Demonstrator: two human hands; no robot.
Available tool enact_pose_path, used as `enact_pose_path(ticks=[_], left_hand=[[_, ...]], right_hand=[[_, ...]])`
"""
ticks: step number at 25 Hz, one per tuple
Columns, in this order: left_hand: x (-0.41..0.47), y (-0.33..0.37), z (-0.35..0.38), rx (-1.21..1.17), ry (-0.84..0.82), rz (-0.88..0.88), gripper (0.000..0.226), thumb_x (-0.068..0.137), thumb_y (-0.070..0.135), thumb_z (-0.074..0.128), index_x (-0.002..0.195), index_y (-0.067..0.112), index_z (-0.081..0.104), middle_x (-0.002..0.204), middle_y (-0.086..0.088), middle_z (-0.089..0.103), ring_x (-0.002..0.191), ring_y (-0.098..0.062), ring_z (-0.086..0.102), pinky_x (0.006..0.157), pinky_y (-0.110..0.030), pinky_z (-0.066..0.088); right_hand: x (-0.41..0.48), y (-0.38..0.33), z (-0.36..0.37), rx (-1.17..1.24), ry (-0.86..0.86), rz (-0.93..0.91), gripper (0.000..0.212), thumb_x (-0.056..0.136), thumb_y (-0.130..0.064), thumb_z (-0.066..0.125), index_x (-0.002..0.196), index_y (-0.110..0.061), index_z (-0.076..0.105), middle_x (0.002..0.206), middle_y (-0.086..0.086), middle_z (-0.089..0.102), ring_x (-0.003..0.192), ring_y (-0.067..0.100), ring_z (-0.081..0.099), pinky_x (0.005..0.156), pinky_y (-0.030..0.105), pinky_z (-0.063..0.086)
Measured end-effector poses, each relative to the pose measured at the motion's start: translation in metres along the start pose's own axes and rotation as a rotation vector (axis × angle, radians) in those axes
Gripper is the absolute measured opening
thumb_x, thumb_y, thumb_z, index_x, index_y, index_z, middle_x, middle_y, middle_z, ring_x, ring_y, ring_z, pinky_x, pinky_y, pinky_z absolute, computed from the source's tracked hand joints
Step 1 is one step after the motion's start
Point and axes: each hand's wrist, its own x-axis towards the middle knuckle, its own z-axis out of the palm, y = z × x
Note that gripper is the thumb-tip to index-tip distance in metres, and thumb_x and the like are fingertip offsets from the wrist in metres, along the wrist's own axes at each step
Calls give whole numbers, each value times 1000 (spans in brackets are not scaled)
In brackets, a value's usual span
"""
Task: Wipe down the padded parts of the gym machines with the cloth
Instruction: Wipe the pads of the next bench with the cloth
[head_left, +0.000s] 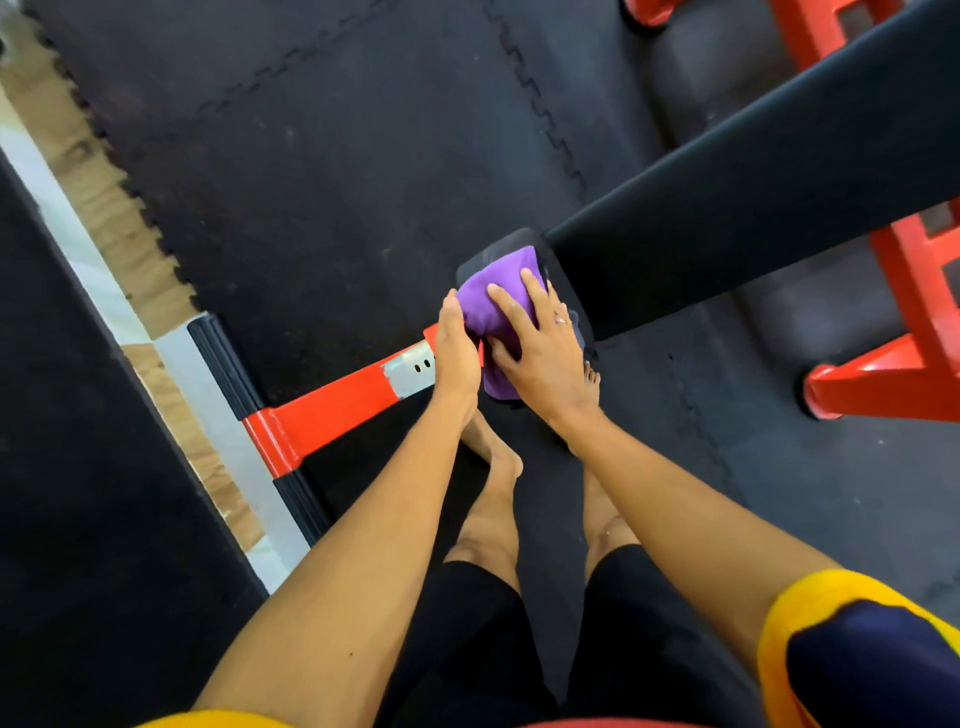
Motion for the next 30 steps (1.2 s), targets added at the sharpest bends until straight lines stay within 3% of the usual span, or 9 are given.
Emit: enact_pose_path(ticks=[4, 7, 10, 14, 17, 21, 25, 27, 30], left_hand=[[-16, 9, 5, 23, -30, 17, 52, 109, 42, 31, 154, 16, 38, 155, -3, 44, 141, -18, 45, 104, -23, 38], [-6, 3, 6, 43, -13, 11, 37, 109, 45, 31, 132, 26, 52, 127, 9, 62, 117, -9, 60, 92, -17, 45], [-1, -2, 5, 67, -25, 45, 55, 98, 61, 38, 123, 21, 67, 119, 0, 71, 115, -15, 65, 99, -32, 50], [13, -6, 4, 89, -23, 105, 50, 99, 52, 39, 123, 19, 68, 122, -7, 71, 118, -20, 65, 107, -44, 50], [24, -11, 3, 170, -34, 122, 58, 93, 57, 40, 136, 23, 58, 136, -5, 62, 129, -21, 57, 114, -49, 42], [18, -4, 18, 254, 70, 172, 54, 110, 37, 28, 161, 23, 19, 167, 1, 23, 152, -14, 24, 125, -35, 19], [24, -16, 34, 377, 176, 352, 52, 110, 28, 30, 161, 18, 22, 168, -3, 20, 153, -15, 19, 125, -33, 16], [28, -19, 39, 460, 244, 399, 50, 110, 25, 33, 159, 14, 28, 167, -9, 22, 153, -20, 20, 124, -32, 16], [43, -18, 47, 529, 288, 458, 49, 109, 20, 32, 157, 10, 33, 167, -9, 23, 153, -22, 20, 123, -30, 15]], right_hand=[[-64, 28, -4, -12, -37, 51, 65, 101, -45, 58, 157, -44, 26, 170, -4, 8, 155, 30, 19, 105, 67, 42], [-41, 13, 0, -3, 14, 1, 58, 101, -40, 58, 156, -35, 38, 168, 5, 22, 153, 40, 21, 110, 62, 41], [18, -6, 2, 60, 0, -38, 52, 100, -42, 50, 150, -30, 49, 165, 6, 32, 153, 42, 20, 118, 56, 32], [41, 0, -5, 109, -71, 2, 55, 99, -41, 53, 153, -35, 43, 166, -1, 29, 156, 29, 18, 123, 44, 25], [16, 11, -16, 266, 0, 198, 56, 101, -42, 47, 155, -33, 38, 165, -4, 31, 152, 18, 26, 122, 42, 30], [-29, 13, -18, 421, 63, 578, 45, 108, -39, 41, 151, -27, 41, 162, 0, 35, 146, 22, 37, 118, 38, 28], [-2, -22, 0, 743, 263, 956, 54, 94, -55, 46, 139, -27, 53, 156, 1, 41, 144, 25, 38, 117, 44, 33], [-8, -31, 8, 838, 390, 1005, 54, 98, -45, 57, 147, -27, 45, 164, -3, 27, 148, 17, 27, 115, 32, 26], [-3, -7, 10, 1127, 584, 1220, 52, 97, -35, 63, 145, -25, 47, 158, 3, 34, 140, 23, 42, 109, 33, 38]])
